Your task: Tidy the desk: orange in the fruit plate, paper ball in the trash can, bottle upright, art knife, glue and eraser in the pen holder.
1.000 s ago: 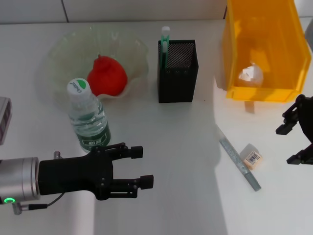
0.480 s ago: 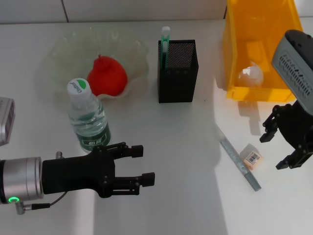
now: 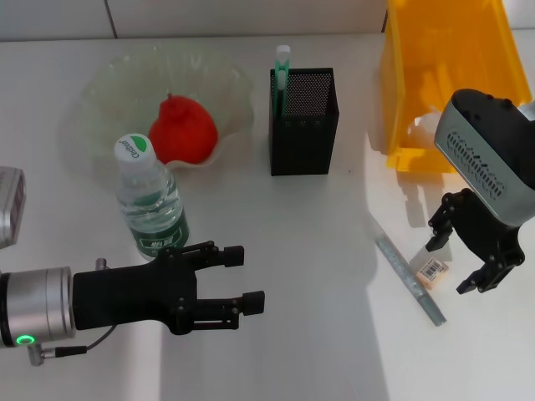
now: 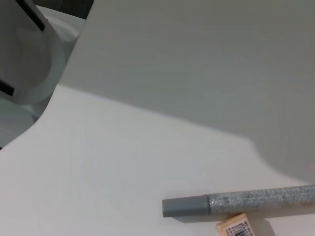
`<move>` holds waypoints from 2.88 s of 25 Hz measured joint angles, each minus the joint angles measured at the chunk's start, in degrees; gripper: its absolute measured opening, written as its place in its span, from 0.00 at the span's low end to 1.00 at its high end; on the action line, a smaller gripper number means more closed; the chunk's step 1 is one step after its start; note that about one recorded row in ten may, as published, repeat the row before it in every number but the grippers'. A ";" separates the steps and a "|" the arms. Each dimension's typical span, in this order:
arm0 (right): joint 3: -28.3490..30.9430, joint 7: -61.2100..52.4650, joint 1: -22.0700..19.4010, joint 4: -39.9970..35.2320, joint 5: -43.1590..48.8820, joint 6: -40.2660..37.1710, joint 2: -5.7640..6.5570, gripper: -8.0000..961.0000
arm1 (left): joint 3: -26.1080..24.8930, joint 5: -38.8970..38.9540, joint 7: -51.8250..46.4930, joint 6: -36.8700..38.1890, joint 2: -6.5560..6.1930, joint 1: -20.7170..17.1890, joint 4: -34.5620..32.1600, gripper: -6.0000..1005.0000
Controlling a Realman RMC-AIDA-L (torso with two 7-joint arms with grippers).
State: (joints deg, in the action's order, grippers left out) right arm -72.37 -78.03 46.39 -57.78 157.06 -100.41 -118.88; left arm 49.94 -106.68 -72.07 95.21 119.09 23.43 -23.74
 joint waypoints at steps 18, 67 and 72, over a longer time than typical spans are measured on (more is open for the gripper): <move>-3.19 1.54 0.94 2.14 -0.69 4.21 -0.58 0.63 | 0.02 -0.02 -0.40 -0.03 -0.04 -0.35 0.10 0.86; 20.49 -4.98 2.04 -10.17 -16.42 -1.08 1.23 0.27 | 0.18 -0.63 -3.57 0.80 -0.75 -0.67 -0.55 0.86; 22.03 -9.92 1.37 -8.00 -24.40 8.42 0.68 0.28 | 0.52 -0.74 -3.50 0.94 -0.80 -0.67 -0.60 0.86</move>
State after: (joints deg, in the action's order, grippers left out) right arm -50.33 -87.95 47.76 -65.78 132.67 -91.99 -118.20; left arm 50.46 -107.42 -75.57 96.15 118.30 22.76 -24.34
